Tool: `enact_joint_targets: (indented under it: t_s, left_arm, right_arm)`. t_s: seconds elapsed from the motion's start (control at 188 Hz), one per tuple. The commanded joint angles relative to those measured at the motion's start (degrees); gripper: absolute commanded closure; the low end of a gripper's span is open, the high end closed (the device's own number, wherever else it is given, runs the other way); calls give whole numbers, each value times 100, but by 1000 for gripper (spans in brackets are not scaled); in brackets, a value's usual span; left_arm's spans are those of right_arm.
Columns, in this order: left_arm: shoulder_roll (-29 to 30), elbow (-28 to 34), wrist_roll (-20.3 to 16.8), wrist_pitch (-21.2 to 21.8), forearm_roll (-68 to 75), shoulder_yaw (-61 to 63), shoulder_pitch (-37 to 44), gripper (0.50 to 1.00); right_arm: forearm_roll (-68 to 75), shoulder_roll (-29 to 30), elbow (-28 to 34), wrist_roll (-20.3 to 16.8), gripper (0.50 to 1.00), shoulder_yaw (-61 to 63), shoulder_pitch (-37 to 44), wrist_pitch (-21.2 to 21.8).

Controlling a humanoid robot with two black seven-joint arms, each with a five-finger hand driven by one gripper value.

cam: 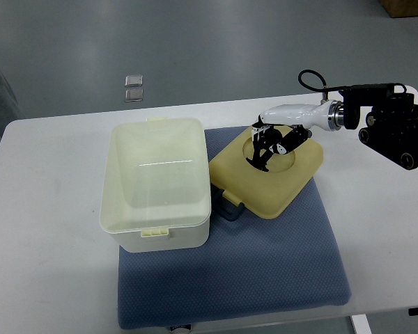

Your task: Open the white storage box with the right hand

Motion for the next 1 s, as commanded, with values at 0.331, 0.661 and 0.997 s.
enact_joint_targets:
  t_s: [0.331,0.661,0.997]
  left_arm:
    - [0,0,0,0,0,0,0,500]
    - [0,0,0,0,0,0,0,500]
    - [0,0,0,-9,0,0,0,500]
  right_arm:
    - [9,77,-2,0,887,-27,-118,6]
    - [89,69,-11,0,579,69,-91,287]
    - [1987,-37,-37,0,574,887,-65,999]
